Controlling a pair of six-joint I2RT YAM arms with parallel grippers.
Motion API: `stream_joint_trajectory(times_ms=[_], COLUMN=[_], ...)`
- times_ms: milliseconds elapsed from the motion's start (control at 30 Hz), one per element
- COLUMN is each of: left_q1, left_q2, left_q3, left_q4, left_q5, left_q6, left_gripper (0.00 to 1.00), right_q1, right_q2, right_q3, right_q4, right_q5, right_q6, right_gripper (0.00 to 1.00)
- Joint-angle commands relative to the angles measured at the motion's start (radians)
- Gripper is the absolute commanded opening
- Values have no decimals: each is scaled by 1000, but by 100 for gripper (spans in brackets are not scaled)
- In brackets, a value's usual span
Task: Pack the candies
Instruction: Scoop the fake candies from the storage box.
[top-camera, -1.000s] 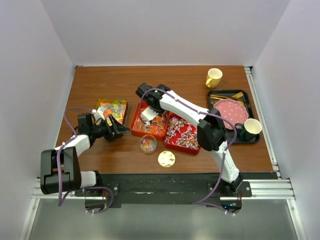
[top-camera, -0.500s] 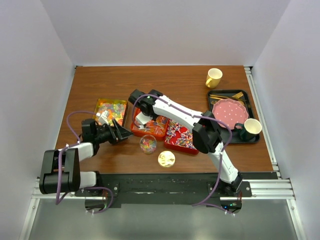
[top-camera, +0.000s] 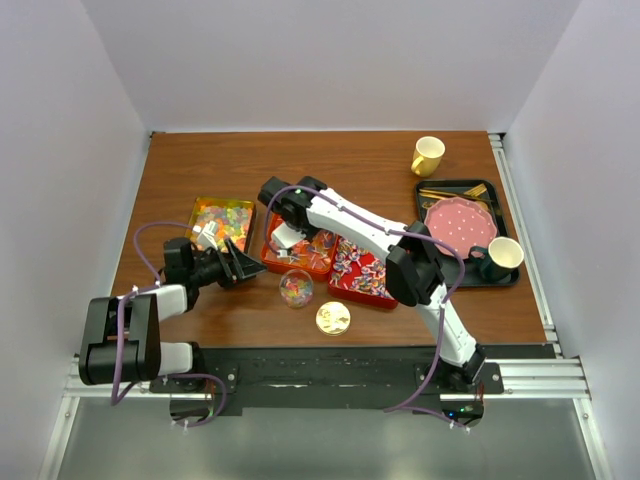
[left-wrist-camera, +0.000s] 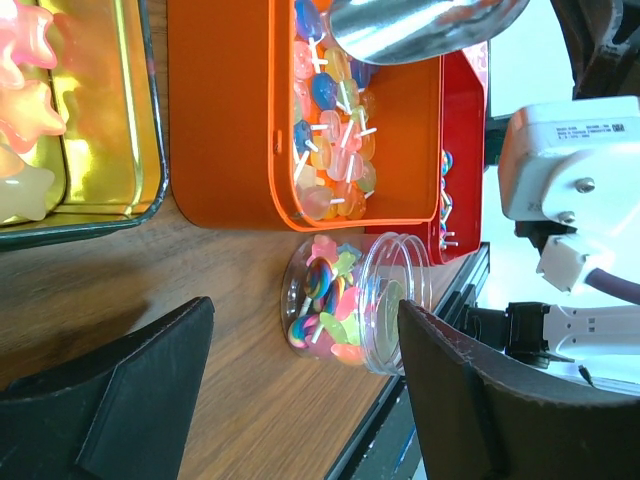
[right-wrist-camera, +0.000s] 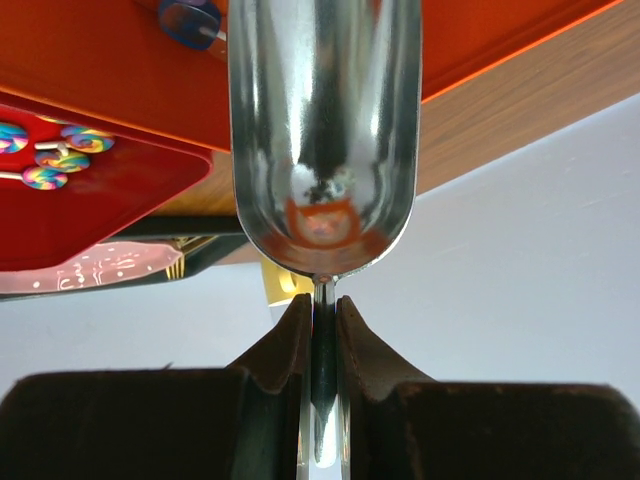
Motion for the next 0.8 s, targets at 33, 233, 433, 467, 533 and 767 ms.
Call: stream_joint_trajectory(times_ms=[33,233,433,467,533,767], left_q1=[6,6,9,9,9,9], left_q2=[-9,-4,-1,-1,2,4], left_q3=[7,9,12,12,10,13], left_q4=[31,34,33,31,31,30], left_q5=[8,6,3,3,2,-3], left_q6=[22,24,30,30,32,28], left_gripper=[79,79,79,79,79,79], right_q1=[-16,-42,-49,-51,-54,-69], right_q2=[-10,-10,4,6,6,10], right_q3=[38,46,84,84,78,9], right_q4=[-77,-54,-52,-49,-47,3], right_q5=[8,35,49,54,57,92], right_q6=[-39,-60,-62,-62,-61,-68], right_gripper=[0,0,0,0,0,0])
